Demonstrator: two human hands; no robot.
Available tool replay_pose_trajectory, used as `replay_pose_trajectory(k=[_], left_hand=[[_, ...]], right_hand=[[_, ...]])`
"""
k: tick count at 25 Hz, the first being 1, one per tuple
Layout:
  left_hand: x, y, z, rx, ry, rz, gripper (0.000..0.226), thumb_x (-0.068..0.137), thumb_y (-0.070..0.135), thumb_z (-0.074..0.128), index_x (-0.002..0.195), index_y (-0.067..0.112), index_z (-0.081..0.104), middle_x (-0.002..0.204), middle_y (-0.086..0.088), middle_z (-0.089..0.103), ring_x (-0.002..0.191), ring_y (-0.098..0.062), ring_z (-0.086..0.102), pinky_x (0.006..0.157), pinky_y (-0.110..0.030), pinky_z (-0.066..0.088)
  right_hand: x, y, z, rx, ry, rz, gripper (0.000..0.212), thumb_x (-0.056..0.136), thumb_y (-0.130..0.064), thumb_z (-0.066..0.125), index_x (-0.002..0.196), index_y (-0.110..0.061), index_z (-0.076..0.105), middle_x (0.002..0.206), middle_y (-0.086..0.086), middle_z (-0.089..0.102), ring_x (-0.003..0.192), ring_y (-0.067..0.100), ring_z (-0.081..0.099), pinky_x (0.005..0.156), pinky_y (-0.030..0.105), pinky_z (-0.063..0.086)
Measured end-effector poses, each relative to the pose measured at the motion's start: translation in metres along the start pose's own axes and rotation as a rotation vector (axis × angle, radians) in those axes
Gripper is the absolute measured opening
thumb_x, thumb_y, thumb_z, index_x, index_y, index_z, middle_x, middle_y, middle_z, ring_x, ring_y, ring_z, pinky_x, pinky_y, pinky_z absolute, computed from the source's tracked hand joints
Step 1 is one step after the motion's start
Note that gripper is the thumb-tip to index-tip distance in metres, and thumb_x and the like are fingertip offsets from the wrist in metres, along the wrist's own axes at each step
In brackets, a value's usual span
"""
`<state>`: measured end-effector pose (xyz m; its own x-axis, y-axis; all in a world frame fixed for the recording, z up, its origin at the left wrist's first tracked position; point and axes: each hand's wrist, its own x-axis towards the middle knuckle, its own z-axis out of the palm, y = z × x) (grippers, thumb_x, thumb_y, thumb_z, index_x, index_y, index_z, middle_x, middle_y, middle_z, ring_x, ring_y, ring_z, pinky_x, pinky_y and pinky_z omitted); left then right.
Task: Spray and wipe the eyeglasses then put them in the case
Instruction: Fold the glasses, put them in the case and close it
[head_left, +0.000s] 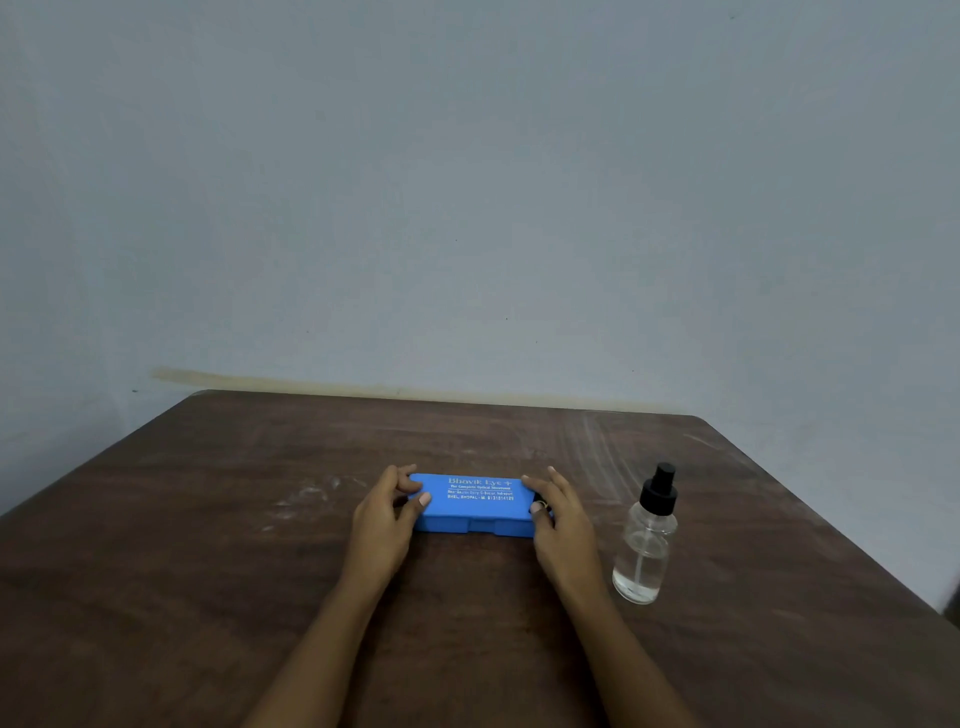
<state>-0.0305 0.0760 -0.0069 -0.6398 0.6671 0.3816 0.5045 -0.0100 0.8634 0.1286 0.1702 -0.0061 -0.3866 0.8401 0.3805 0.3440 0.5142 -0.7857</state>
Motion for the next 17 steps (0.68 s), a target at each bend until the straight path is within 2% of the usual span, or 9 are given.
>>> replay_pose_trajectory(k=[3, 5, 6, 9, 17], left_hand=[[0.0026, -0.0048, 0.0011, 0.068, -0.031, 0.043, 0.019, 0.085, 0.009, 0.056, 0.096, 0.023, 0.052, 0.126, -0.005, 0.054, 0.114, -0.022, 0.050, 0.084, -0.026, 0.036], [0.0054, -0.0094, 0.0024, 0.137, -0.064, 0.092, 0.033, 0.085, 0.006, 0.054, 0.118, 0.014, 0.053, 0.129, -0.008, 0.050, 0.118, -0.021, 0.047, 0.090, -0.022, 0.032], [0.0058, -0.0096, 0.0027, 0.170, -0.083, 0.108, 0.036, 0.086, 0.006, 0.053, 0.122, 0.012, 0.053, 0.131, -0.009, 0.047, 0.120, -0.021, 0.045, 0.092, -0.019, 0.029], [0.0061, -0.0088, 0.0032, 0.213, -0.098, 0.108, 0.038, 0.088, 0.007, 0.050, 0.125, 0.015, 0.052, 0.133, -0.006, 0.041, 0.122, -0.018, 0.040, 0.093, -0.017, 0.026], [0.0077, -0.0080, 0.0016, 0.199, -0.093, 0.125, 0.035, 0.087, 0.005, 0.052, 0.120, 0.013, 0.055, 0.131, -0.006, 0.043, 0.122, -0.017, 0.040, 0.095, -0.017, 0.026]], right_hand=[[0.0030, 0.0025, -0.0003, 0.002, -0.010, 0.012, 0.032, 0.091, 0.001, 0.043, 0.117, -0.010, 0.059, 0.145, 0.009, 0.035, 0.134, 0.021, 0.033, 0.089, 0.005, 0.018], [0.0041, 0.0048, 0.0016, -0.033, -0.021, 0.013, 0.033, 0.091, 0.001, 0.042, 0.118, -0.010, 0.057, 0.146, 0.009, 0.034, 0.133, 0.021, 0.034, 0.090, 0.007, 0.019], [0.0044, 0.0060, 0.0023, -0.055, -0.022, 0.013, 0.033, 0.092, 0.001, 0.042, 0.120, -0.010, 0.056, 0.146, 0.008, 0.034, 0.133, 0.021, 0.034, 0.089, 0.006, 0.019], [0.0056, 0.0070, 0.0032, -0.100, -0.005, -0.002, 0.035, 0.091, 0.003, 0.041, 0.121, -0.009, 0.055, 0.146, 0.007, 0.035, 0.132, 0.020, 0.035, 0.084, 0.002, 0.017], [0.0068, 0.0038, 0.0040, -0.155, 0.018, -0.031, 0.033, 0.089, 0.005, 0.042, 0.115, -0.006, 0.058, 0.139, 0.005, 0.043, 0.121, 0.017, 0.044, 0.080, 0.002, 0.021]])
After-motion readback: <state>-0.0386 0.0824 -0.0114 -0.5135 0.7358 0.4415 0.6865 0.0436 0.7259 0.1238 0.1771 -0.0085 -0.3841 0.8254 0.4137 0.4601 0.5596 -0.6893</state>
